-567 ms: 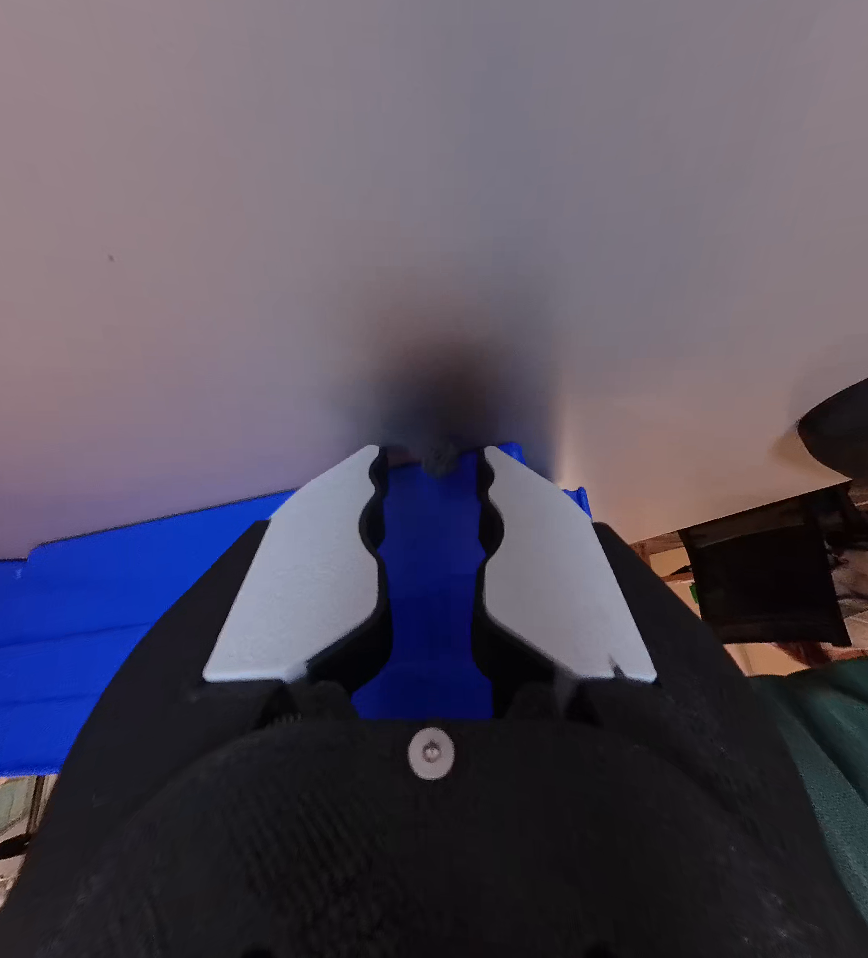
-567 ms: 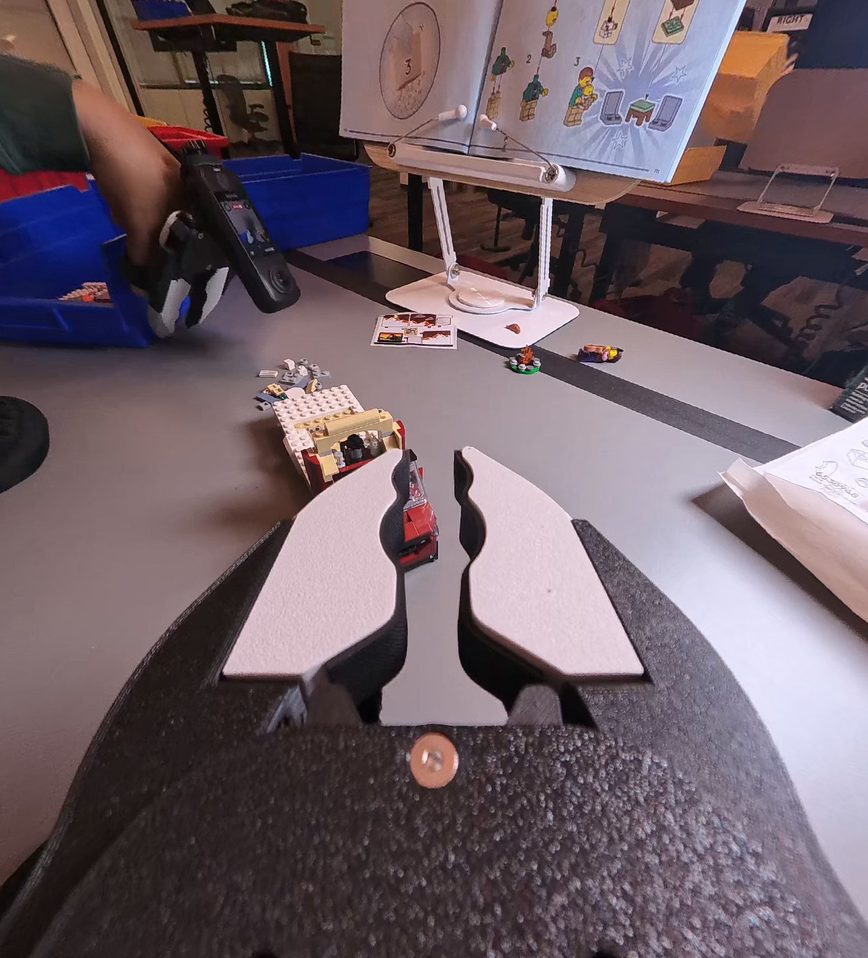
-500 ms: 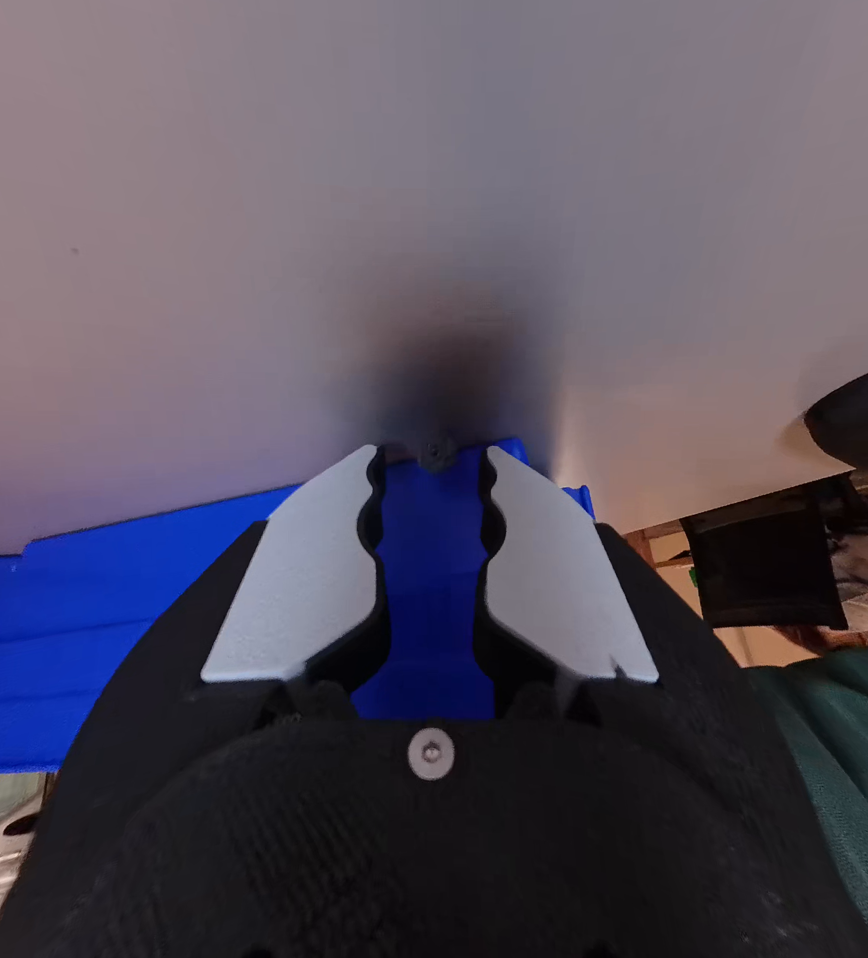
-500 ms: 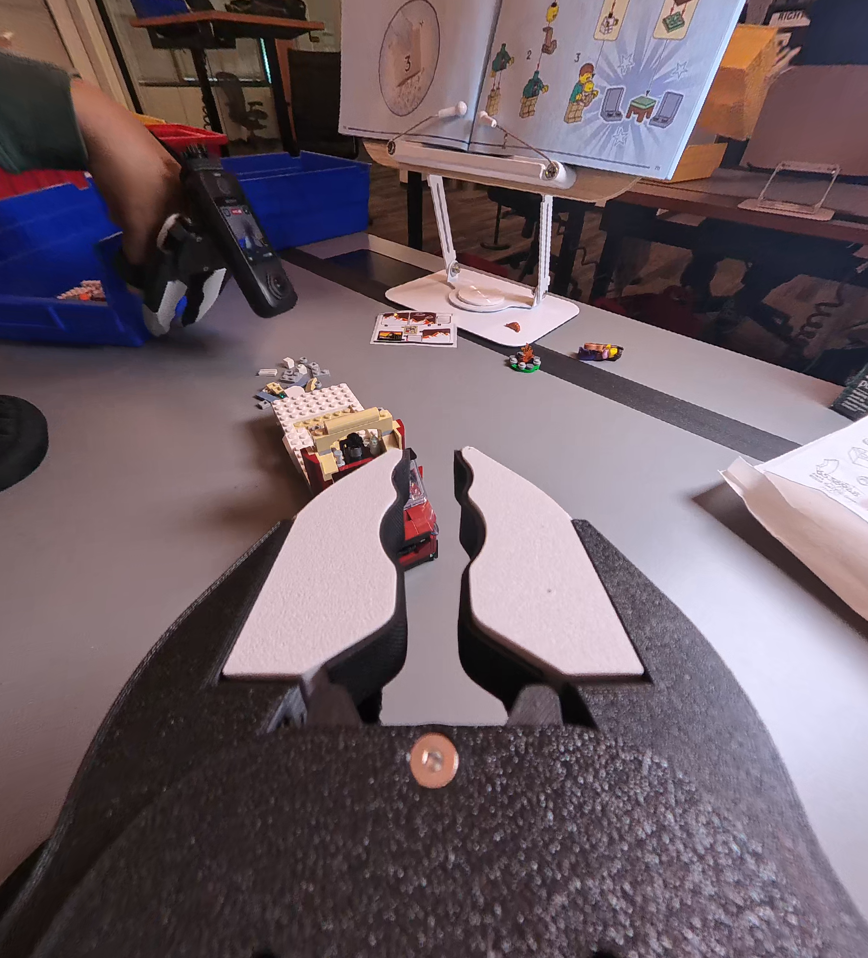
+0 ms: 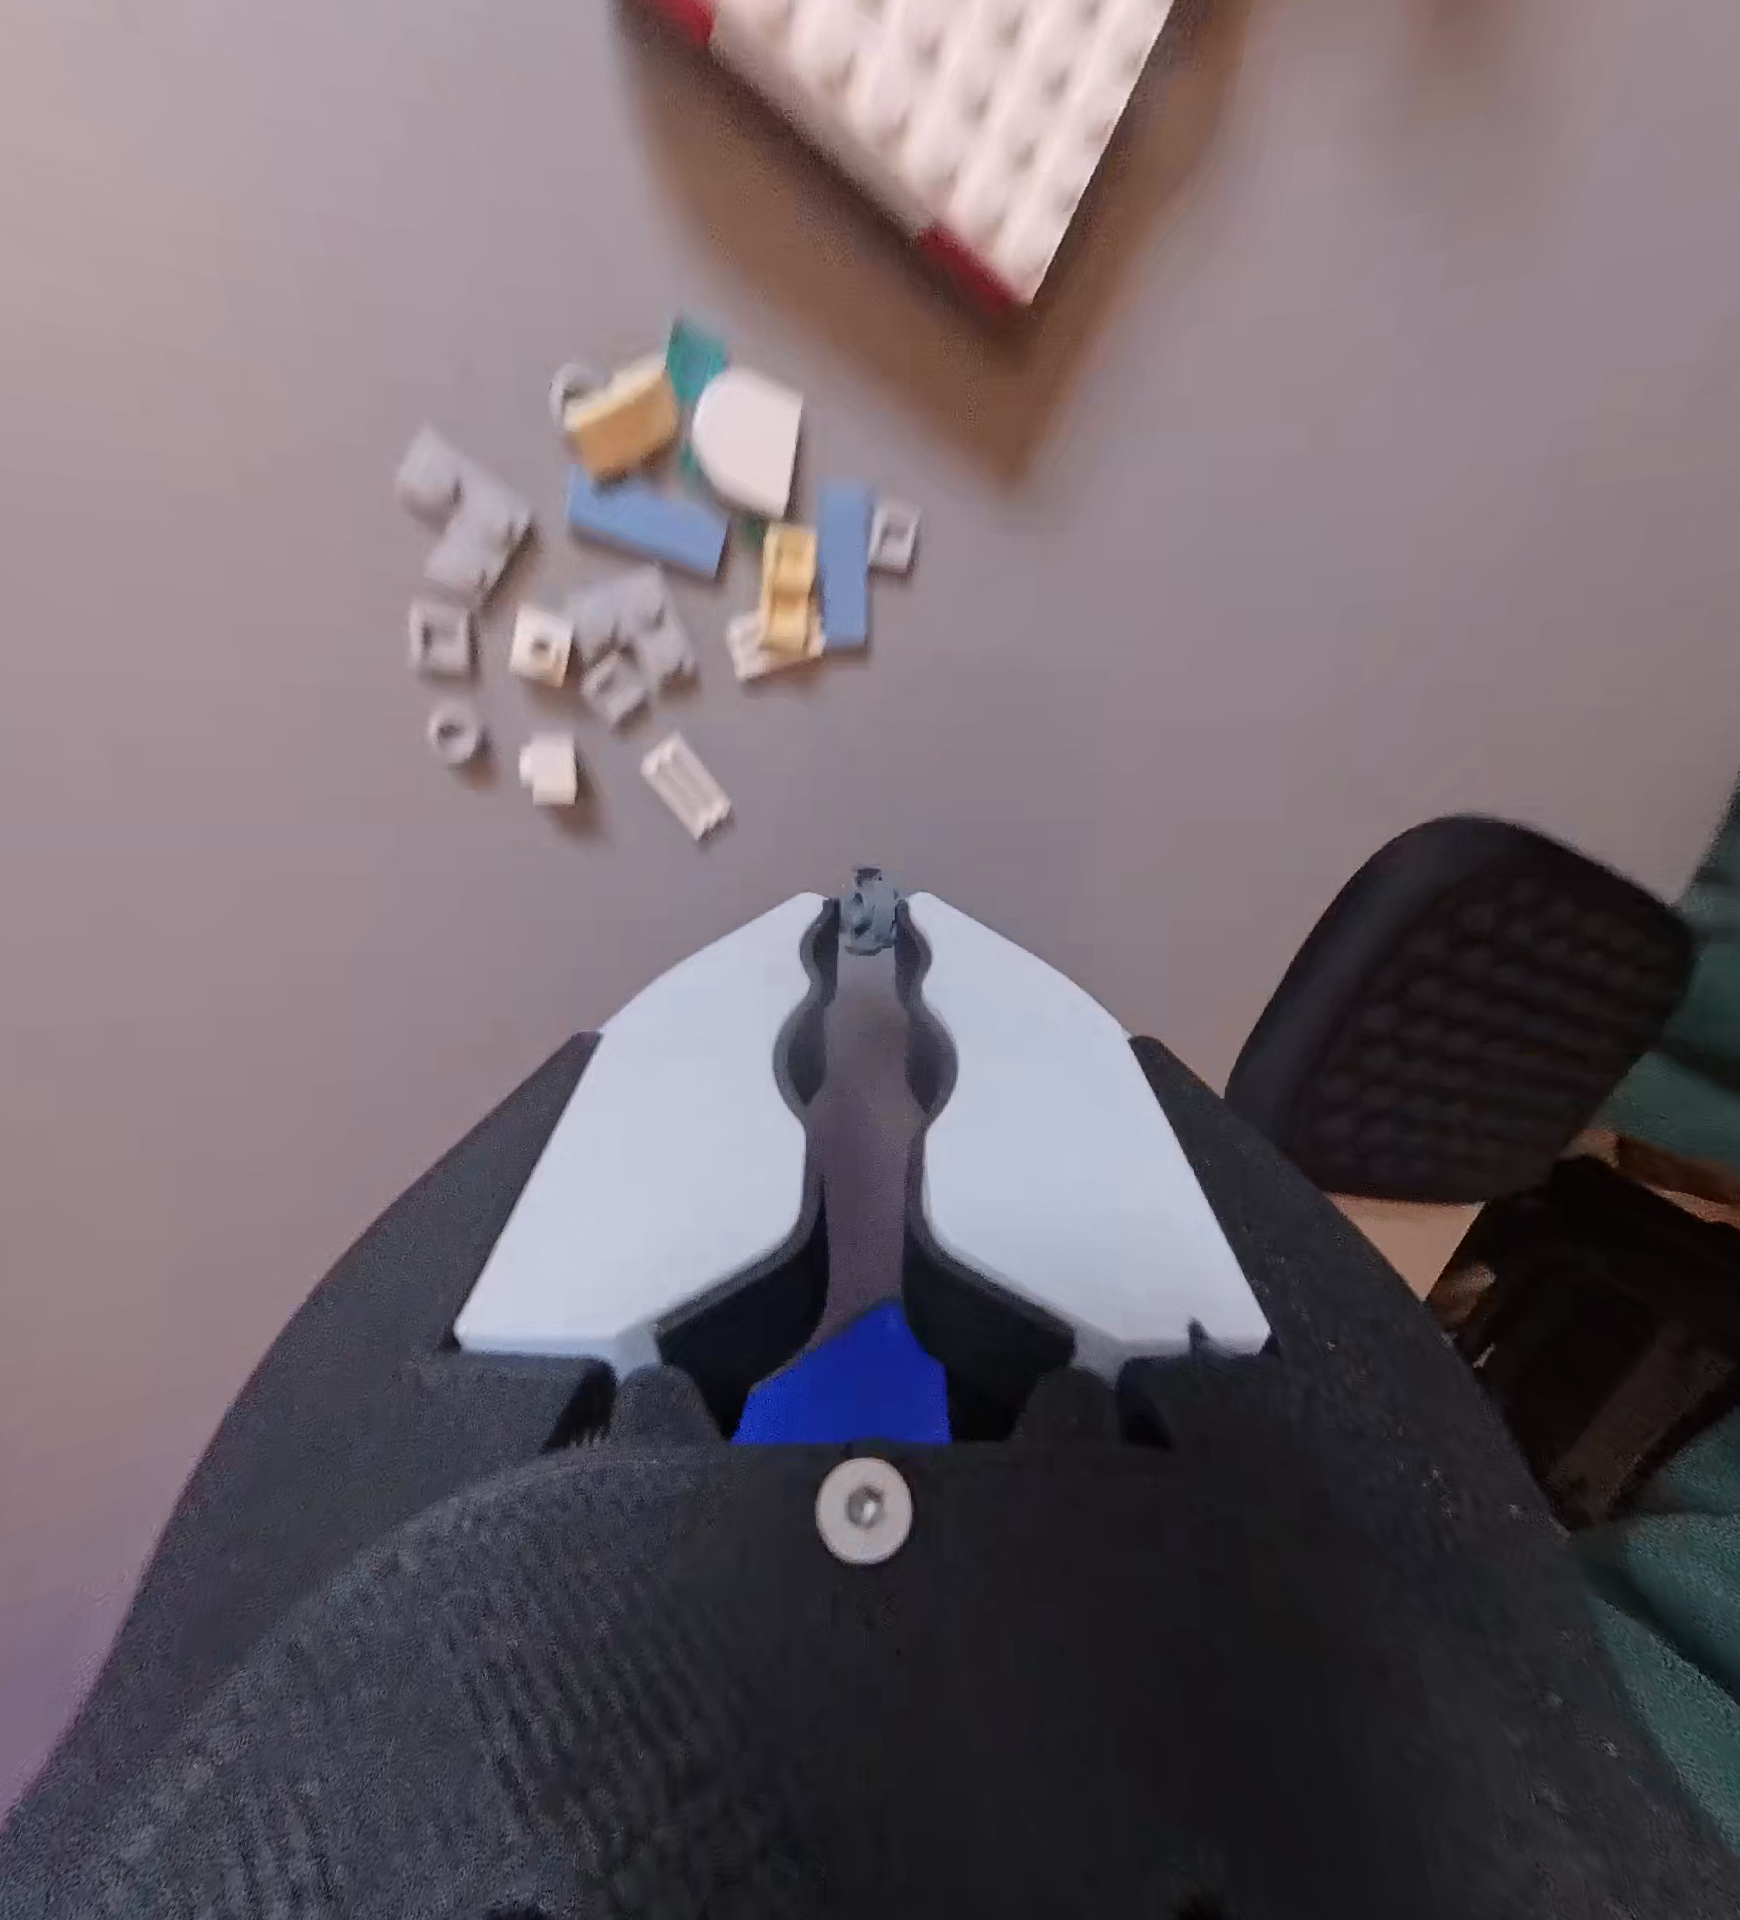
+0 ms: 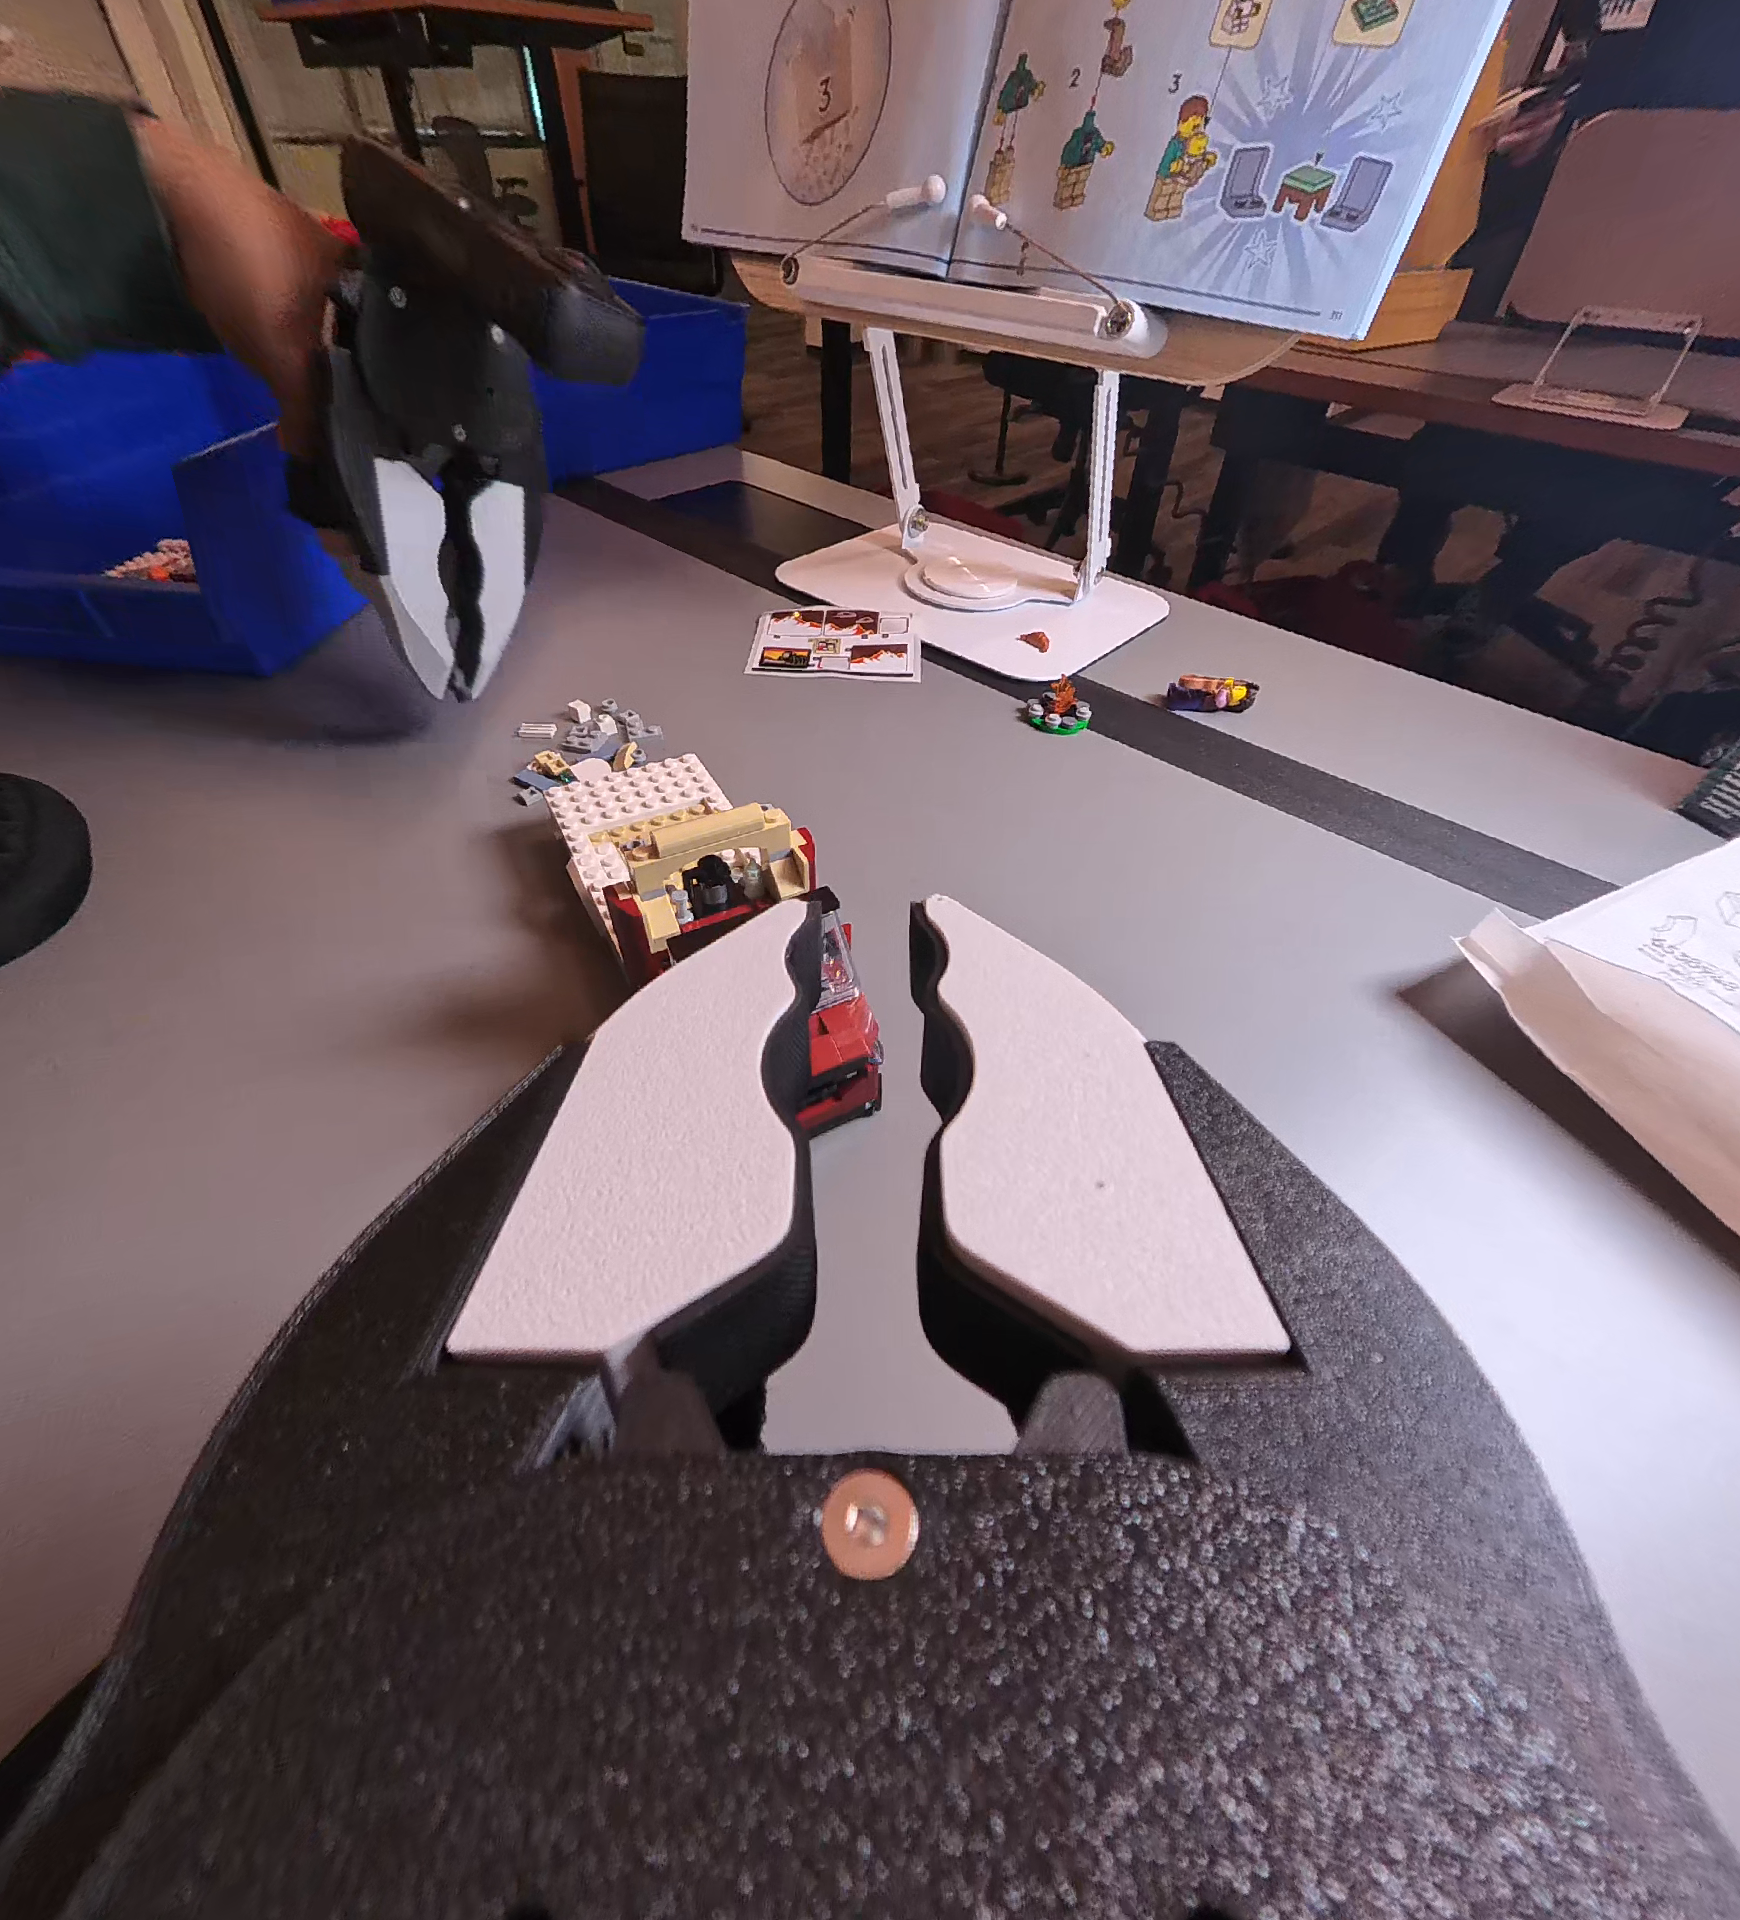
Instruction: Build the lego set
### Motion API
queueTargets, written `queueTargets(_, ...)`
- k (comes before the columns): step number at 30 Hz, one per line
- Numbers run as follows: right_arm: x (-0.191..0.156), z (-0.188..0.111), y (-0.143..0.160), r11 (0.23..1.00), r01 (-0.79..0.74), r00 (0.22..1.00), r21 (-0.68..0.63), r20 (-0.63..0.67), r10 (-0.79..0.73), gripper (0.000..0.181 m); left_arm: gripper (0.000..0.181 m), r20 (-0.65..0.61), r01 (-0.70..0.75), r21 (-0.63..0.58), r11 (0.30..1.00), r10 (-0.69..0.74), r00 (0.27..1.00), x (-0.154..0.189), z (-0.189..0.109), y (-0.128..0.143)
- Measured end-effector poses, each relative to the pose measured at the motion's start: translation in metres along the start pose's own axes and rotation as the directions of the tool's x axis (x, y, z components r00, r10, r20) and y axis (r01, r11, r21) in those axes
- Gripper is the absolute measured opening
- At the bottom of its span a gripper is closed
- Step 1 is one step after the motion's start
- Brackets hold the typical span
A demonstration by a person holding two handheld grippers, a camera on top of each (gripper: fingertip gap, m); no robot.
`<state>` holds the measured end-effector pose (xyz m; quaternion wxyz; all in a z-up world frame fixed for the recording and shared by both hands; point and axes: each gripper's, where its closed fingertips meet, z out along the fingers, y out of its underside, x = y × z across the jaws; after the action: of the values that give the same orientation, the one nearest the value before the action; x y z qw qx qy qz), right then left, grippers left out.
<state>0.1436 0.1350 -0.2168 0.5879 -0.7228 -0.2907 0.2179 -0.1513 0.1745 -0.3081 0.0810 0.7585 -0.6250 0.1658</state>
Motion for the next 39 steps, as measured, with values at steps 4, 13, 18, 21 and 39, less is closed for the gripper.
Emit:
queueTargets(4, 0.0, 0.0, 0.001, 1.0, -0.002, 1.0, -0.003, 0.001, 0.002, 0.016, 0.011, -0.034, -0.019, 0.06, 0.998, 0.021, 0.999, -0.011, 0.017, -0.019)
queueTargets(13, -0.001, 0.002, 0.004, 1.0, 0.0, 1.0, -0.017, 0.004, 0.0, 0.016, 0.022, 0.25, -0.067, 0.125, 0.99, 0.034, 0.968, -0.047, -0.005, -0.026)
queueTargets(18, -0.003, 0.004, 0.008, 0.999, 0.006, 1.0, -0.031, 0.009, -0.006, 0.016, 0.023, 0.342, -0.087, 0.152, 0.985, 0.03, 0.939, -0.046, -0.014, -0.023)
queueTargets(21, -0.003, 0.005, 0.009, 0.999, 0.005, 1.0, -0.037, 0.012, -0.005, 0.016, 0.024, 0.362, -0.101, 0.116, 0.988, 0.053, 0.931, -0.04, -0.005, -0.015)
queueTargets(39, -0.024, 0.008, 0.0, 0.995, 0.097, 0.993, 0.014, 0.064, -0.097, 0.015, 0.016, 0.125, -0.008, 0.461, 0.887, -0.057, 0.991, 0.001, -0.001, -0.049)
